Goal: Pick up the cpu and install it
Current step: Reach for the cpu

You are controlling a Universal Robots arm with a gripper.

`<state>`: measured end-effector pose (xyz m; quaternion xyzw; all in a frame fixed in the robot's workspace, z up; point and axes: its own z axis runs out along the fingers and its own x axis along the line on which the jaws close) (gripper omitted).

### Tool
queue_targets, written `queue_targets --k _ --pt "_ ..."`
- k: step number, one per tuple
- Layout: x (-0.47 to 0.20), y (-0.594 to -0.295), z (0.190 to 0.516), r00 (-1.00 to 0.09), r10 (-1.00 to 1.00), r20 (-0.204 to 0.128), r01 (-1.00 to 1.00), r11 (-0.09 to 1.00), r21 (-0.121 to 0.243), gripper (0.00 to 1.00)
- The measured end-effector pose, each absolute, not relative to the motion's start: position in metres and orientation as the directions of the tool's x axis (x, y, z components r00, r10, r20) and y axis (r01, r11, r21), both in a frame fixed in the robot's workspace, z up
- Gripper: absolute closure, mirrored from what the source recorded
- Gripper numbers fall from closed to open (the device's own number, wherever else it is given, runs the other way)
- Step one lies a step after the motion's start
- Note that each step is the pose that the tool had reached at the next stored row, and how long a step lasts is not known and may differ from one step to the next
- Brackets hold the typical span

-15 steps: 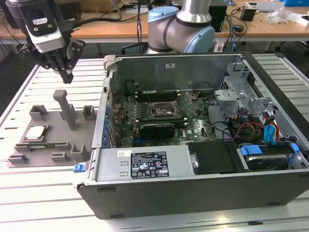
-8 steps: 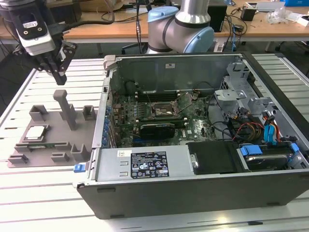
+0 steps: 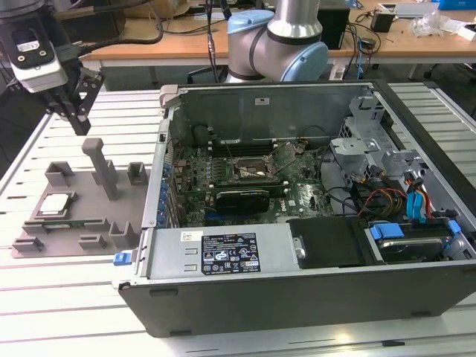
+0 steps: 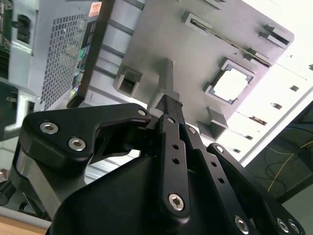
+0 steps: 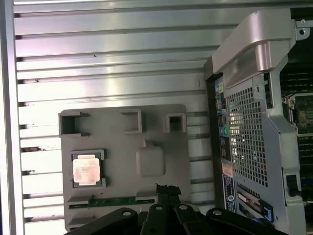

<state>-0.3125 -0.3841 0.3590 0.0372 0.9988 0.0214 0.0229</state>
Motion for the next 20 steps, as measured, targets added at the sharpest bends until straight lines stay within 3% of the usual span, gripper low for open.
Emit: queue_targets --k 20 --pt "-0.386 -0.375 0.321 -0.996 0.075 -0.056 0.073 0.996 0.045 0.89"
